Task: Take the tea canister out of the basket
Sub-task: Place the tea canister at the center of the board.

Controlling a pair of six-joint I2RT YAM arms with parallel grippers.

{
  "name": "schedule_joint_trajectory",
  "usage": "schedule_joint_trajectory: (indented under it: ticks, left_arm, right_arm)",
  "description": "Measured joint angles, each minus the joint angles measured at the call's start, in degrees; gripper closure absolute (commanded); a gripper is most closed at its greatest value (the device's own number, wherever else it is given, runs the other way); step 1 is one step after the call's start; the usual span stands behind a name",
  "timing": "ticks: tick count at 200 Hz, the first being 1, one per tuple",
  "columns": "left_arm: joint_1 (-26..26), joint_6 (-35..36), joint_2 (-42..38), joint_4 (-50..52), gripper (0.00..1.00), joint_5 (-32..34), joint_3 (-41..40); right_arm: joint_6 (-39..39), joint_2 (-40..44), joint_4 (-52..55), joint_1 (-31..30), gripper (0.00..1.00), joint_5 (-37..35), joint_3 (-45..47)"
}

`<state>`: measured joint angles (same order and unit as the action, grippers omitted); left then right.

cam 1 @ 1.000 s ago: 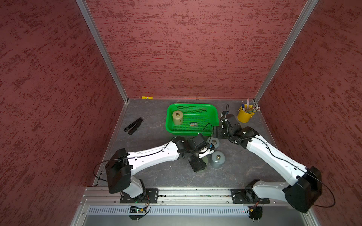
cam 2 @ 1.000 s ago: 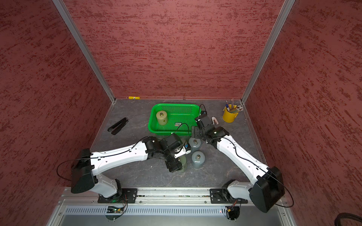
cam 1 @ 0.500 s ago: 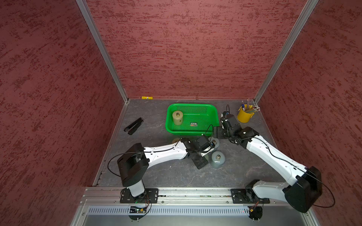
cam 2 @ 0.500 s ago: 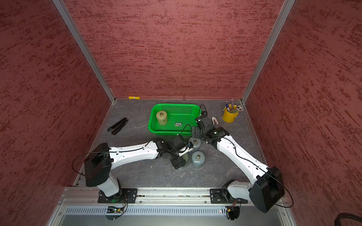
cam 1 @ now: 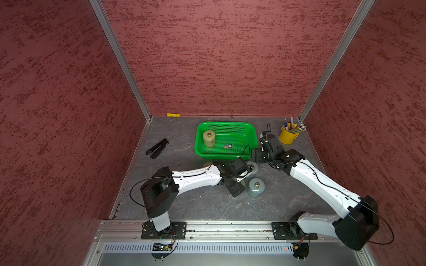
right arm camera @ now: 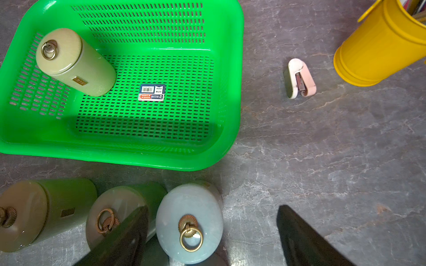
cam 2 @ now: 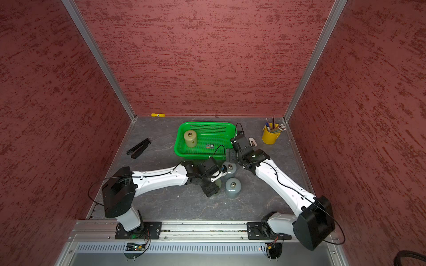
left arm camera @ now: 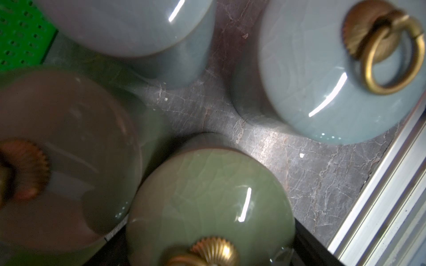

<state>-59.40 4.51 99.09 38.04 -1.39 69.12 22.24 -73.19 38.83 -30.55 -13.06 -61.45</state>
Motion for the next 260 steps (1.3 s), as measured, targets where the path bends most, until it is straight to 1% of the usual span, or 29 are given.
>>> schedule_joint_trajectory:
  ticks: [26,54,151,182,206,219,231,260]
  left_arm:
    - [0.1,0.0,0.0,0.0,0.23,0.0,0.1]
    - [0.2,0.0,0.0,0.0,0.00,0.0,0.1]
    - [0.2,0.4,-0.6,1.8,0.00,-1.7,2.9]
    - [-0.1,0.5,-2.6,3.8,0.00,-2.2,4.8]
    - [0.3,0.5,-5.8,3.9,0.00,-2.3,5.7]
    - [1.7,0.2,-7.9,3.9,0.00,-2.4,6.0]
    - [4.1,-0.2,-9.5,3.8,0.00,-2.3,6.7]
    - [13.5,-2.1,-10.9,2.8,0.00,-2.2,9.7]
  right_arm:
    - [0.0,0.0,0.0,0.0,0.07,0.0,0.0]
    - [0.0,-0.1,0.0,0.1,0.07,0.1,0.0]
    - [0.0,-0.3,-0.4,0.1,0.05,0.9,0.1]
    - [0.0,-0.3,-1.1,0.3,0.05,0.9,0.3]
    - [0.0,-0.3,-1.2,0.4,0.05,0.9,0.5]
    - [0.0,-0.3,-1.3,0.4,0.05,0.9,0.5]
    - [0.0,-0.3,-1.3,0.4,0.05,0.9,0.5]
    - [0.0,-0.3,-1.6,0.9,0.04,0.9,0.6]
